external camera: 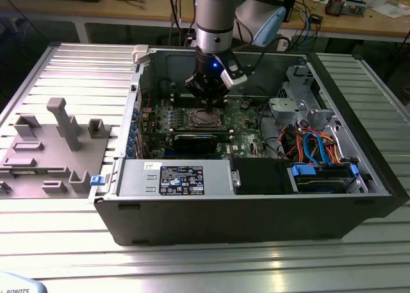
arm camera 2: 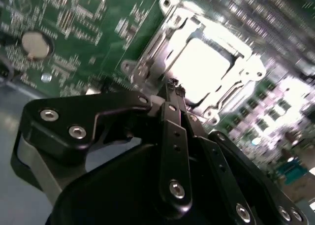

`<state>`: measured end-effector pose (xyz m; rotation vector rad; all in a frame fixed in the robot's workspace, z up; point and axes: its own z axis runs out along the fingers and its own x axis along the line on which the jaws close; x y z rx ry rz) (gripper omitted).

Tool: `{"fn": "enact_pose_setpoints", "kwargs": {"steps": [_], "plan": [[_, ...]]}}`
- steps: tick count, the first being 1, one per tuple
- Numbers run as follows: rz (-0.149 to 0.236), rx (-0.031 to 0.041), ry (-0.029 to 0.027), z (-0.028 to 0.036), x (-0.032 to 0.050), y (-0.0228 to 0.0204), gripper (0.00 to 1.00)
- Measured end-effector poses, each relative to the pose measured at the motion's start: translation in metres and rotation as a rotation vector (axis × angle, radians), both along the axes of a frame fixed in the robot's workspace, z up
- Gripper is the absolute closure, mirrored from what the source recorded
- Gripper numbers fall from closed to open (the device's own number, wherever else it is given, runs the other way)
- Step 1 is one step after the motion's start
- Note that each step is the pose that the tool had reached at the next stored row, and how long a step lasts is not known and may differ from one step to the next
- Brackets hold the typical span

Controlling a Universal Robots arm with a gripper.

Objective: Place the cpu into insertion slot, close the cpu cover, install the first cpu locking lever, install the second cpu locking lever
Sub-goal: 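Install the first cpu locking lever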

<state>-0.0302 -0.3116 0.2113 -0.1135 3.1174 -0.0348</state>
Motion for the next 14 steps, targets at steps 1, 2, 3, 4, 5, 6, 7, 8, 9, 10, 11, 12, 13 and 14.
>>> {"fn": "enact_pose_setpoints", "kwargs": {"steps": [1, 2, 3, 4, 5, 6, 7, 8, 9, 10, 11, 12, 13, 14], "plan": [[0.0, 0.0001, -0.0001, 0.0, 0.0, -0.0025, 0.89], [0.0, 0.0001, 0.0, 0.0, 0.0, -0.0064, 0.89], [0.0, 0.0, 0.0, 0.0, 0.0, -0.0104, 0.89], [-0.001, 0.0, 0.0, 0.0, 0.0, -0.0126, 0.89], [-0.001, 0.0001, 0.0, 0.0, 0.0, -0.0157, 0.89], [-0.002, 0.0002, 0.0, -0.0001, 0.0, -0.0182, 0.89], [-0.003, 0.0001, -0.0001, 0.0, 0.0, -0.0207, 0.89], [-0.005, -0.0001, 0.0, 0.0, 0.0, -0.022, 0.89], [-0.008, -0.0003, 0.0001, 0.0, 0.0, -0.0229, 0.89], [-0.013, -0.0011, 0.0, 0.0, 0.0, -0.0232, 0.89], [-0.023, -0.0039, 0.0001, 0.0, 0.0, -0.0233, 0.89], [-0.029, -0.0049, 0.0001, 0.0002, 0.0, -0.0235, 0.89], [-0.032, -0.0052, 0.0, 0.0013, -0.0001, -0.0236, 0.89], [-0.032, -0.0052, 0.0, 0.0045, -0.0001, -0.0236, 0.89]]}}
